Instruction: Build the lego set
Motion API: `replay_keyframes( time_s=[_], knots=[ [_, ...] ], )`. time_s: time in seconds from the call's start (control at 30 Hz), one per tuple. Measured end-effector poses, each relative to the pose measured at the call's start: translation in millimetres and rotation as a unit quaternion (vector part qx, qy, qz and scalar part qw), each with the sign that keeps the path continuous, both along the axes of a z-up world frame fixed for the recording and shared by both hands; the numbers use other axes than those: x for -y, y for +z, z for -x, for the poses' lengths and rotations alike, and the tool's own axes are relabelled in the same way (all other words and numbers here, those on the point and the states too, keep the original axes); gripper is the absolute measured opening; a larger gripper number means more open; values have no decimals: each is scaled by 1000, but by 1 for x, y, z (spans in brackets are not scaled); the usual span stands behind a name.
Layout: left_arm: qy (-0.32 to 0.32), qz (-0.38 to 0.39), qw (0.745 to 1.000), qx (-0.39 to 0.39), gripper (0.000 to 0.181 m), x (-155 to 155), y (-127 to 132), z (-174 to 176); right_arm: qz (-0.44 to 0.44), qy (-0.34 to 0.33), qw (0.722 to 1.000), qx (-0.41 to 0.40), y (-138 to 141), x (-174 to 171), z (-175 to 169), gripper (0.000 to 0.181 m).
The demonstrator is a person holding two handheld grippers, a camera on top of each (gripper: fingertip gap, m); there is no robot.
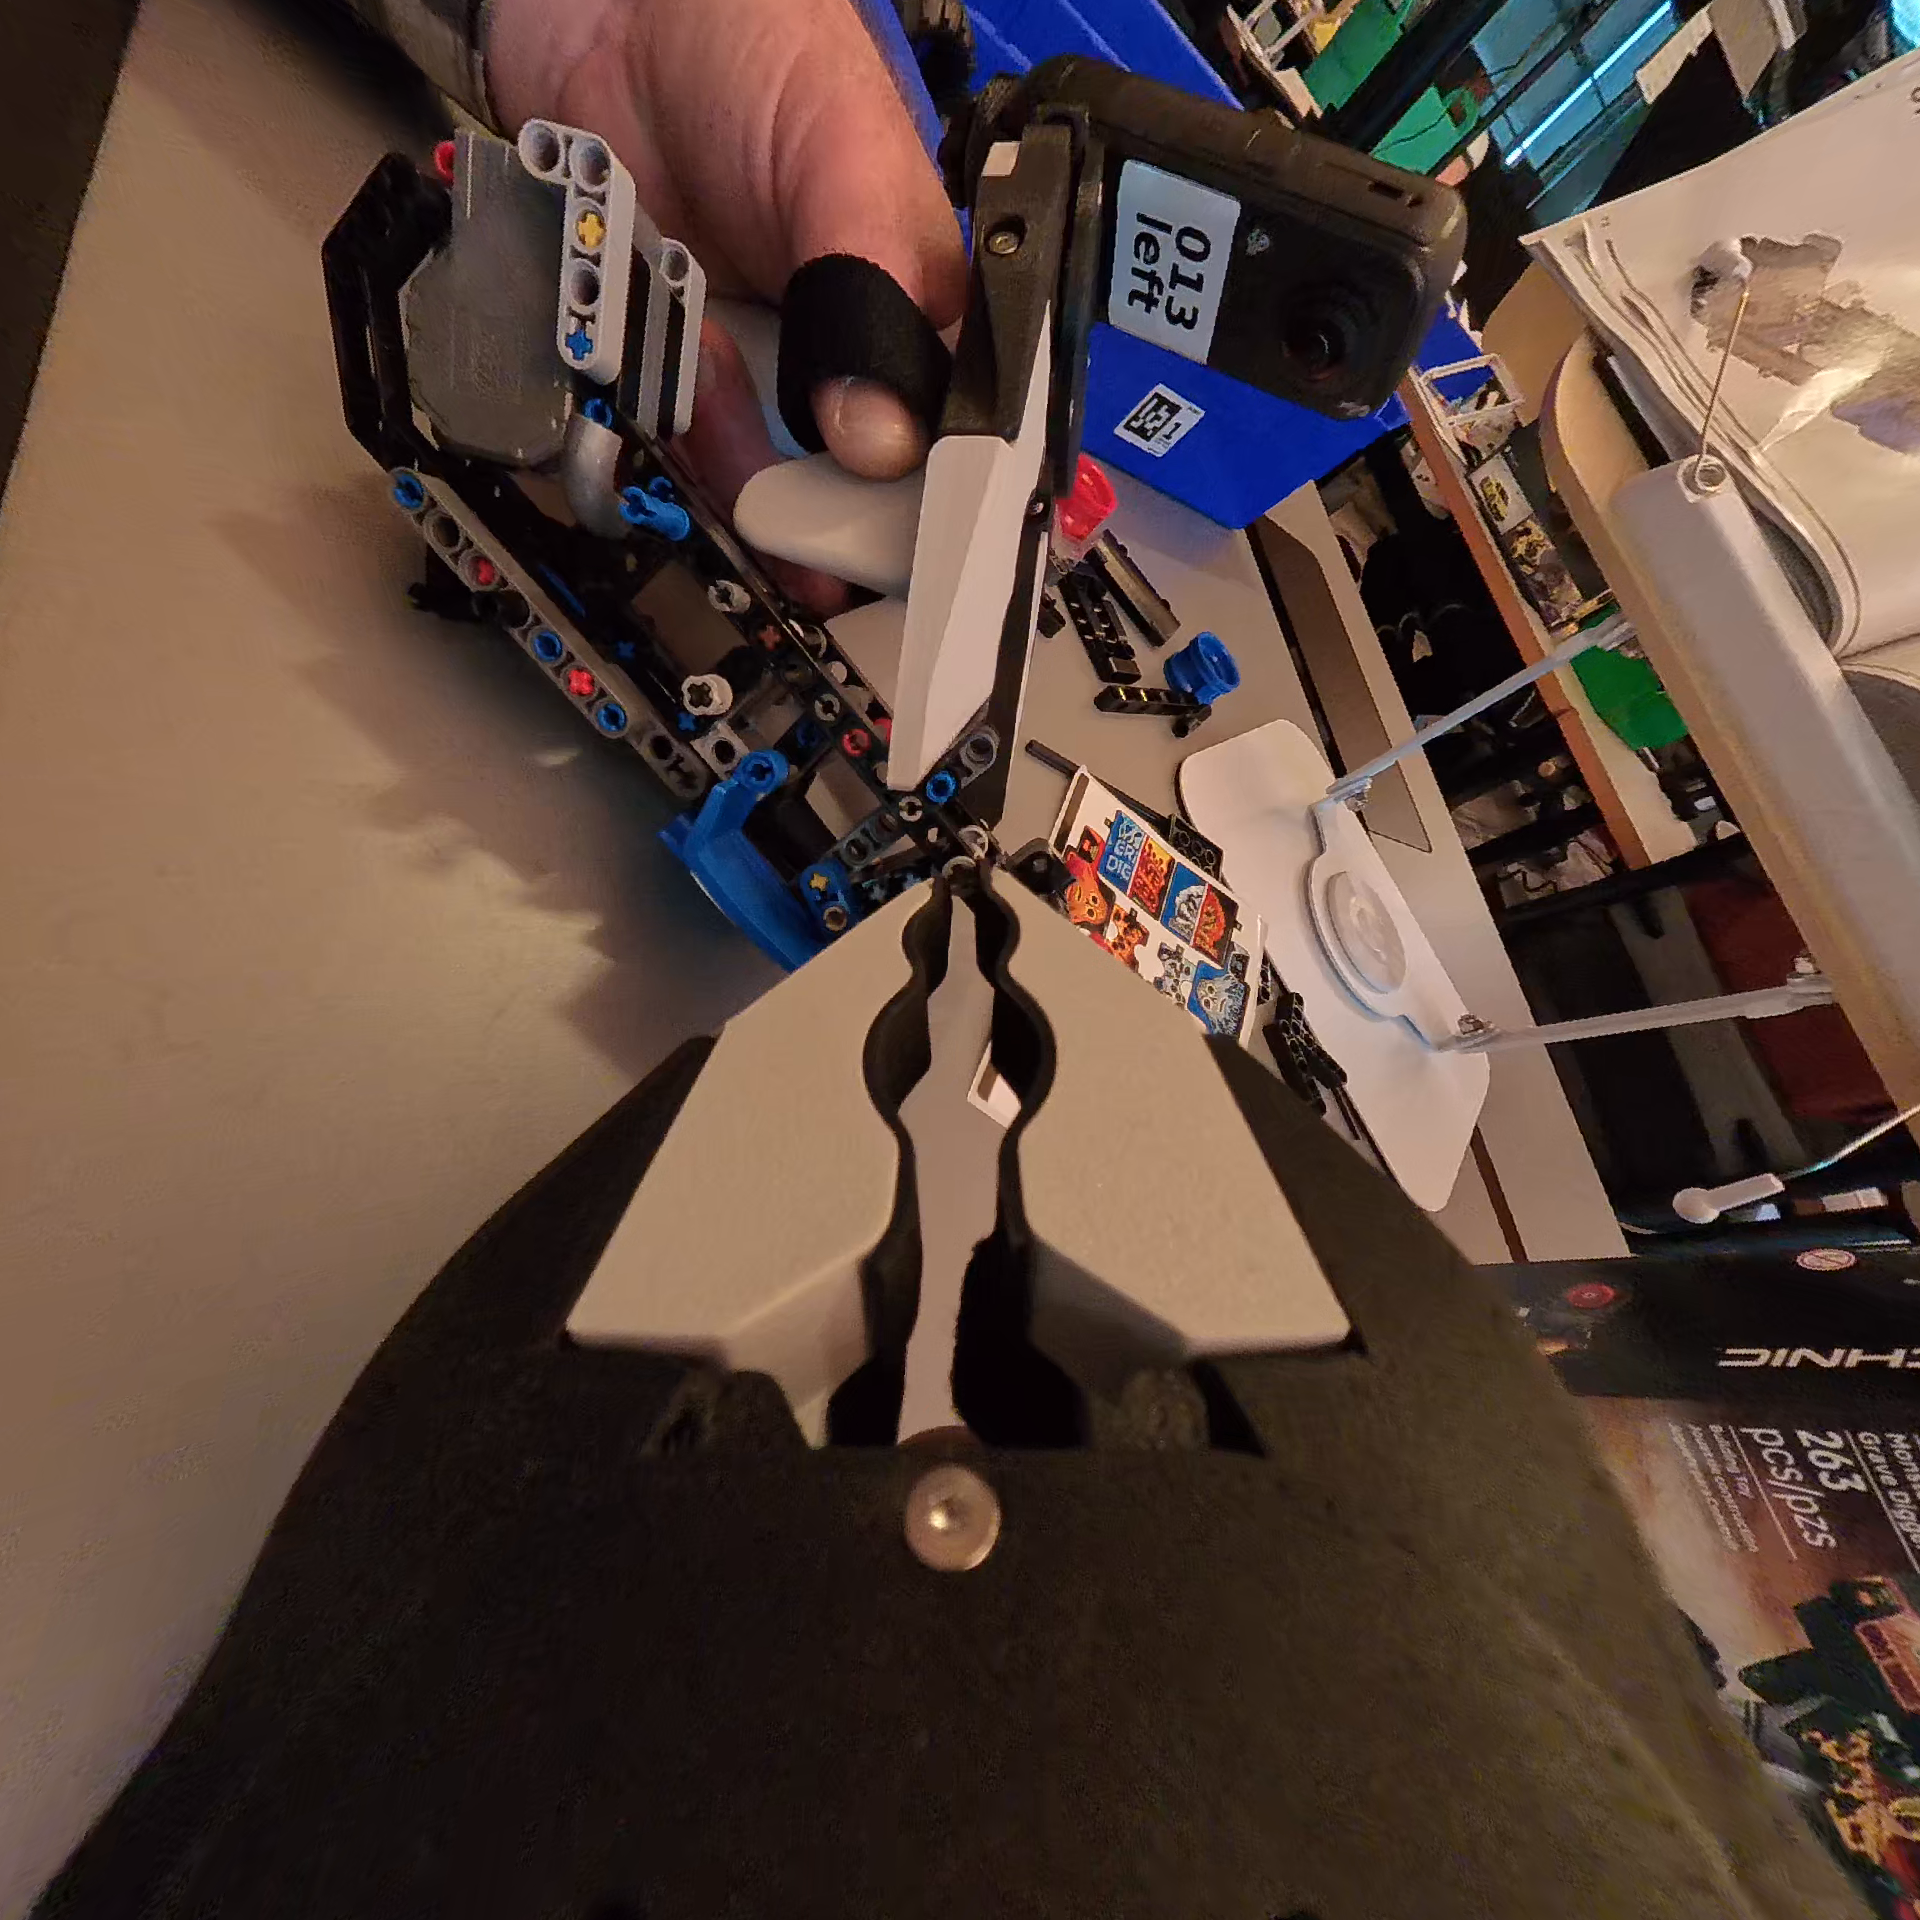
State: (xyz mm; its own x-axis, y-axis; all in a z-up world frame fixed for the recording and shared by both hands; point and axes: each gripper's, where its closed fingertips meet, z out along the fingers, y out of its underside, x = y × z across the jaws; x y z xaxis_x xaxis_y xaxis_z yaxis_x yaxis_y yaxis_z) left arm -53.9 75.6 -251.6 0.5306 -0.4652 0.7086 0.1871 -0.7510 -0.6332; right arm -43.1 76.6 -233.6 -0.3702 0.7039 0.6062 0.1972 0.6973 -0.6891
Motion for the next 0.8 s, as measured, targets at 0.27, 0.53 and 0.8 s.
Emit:
replay_keyframes(
  time_s=[0.27, 0.53, 0.8],
  knots=[
    [0, -1, 1000, -1, 51, 0, 0, 0, -39, -12, 999, -13, 0, -3, 0, 0],
    [1, -1, 1000, -2, 51, 0, 0, 0, -43, -36, 998, -12, 0, -3, 1, 0],
    [6, -5, 1000, -8, 51, -1, 0, 0, -57, -72, 996, -6, 0, -4, 2, 0]
  ],
)
